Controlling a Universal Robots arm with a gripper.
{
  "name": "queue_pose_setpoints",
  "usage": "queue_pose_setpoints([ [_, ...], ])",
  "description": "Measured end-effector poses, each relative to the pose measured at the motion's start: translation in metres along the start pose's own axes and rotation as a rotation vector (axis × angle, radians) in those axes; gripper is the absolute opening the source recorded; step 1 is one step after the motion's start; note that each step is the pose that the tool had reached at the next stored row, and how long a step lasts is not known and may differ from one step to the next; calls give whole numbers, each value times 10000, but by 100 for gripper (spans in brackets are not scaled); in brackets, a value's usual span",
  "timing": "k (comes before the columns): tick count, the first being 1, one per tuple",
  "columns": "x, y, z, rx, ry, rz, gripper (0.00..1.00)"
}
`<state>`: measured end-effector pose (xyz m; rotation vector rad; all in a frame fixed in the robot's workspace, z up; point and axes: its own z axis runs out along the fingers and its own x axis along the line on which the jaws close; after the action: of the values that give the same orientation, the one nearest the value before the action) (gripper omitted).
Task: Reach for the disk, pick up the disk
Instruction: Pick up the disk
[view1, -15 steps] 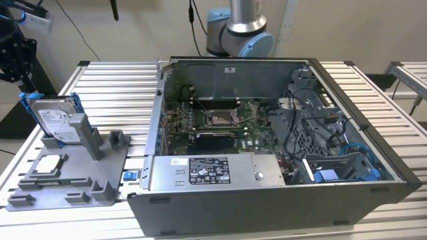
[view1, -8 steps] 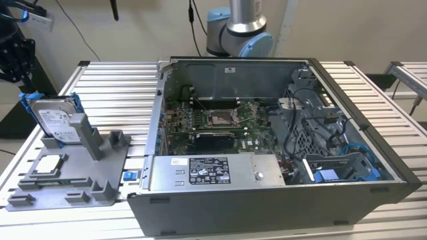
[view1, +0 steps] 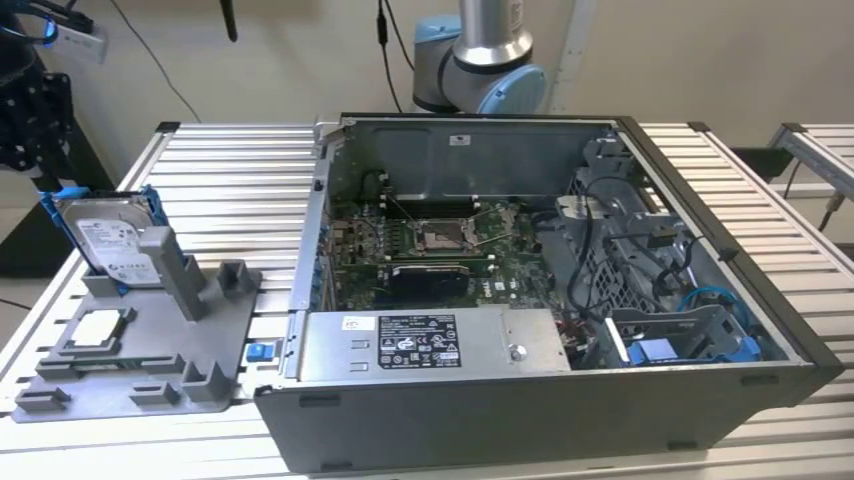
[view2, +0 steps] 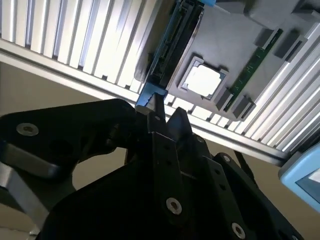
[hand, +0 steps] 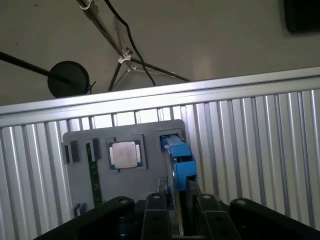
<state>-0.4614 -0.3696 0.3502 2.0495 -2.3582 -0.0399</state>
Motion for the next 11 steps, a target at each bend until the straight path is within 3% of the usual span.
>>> queue_pose_setpoints([
  [4,-8,1,17,0,-1,1,0],
  [11,-96,9,141,3,1,-55,0],
])
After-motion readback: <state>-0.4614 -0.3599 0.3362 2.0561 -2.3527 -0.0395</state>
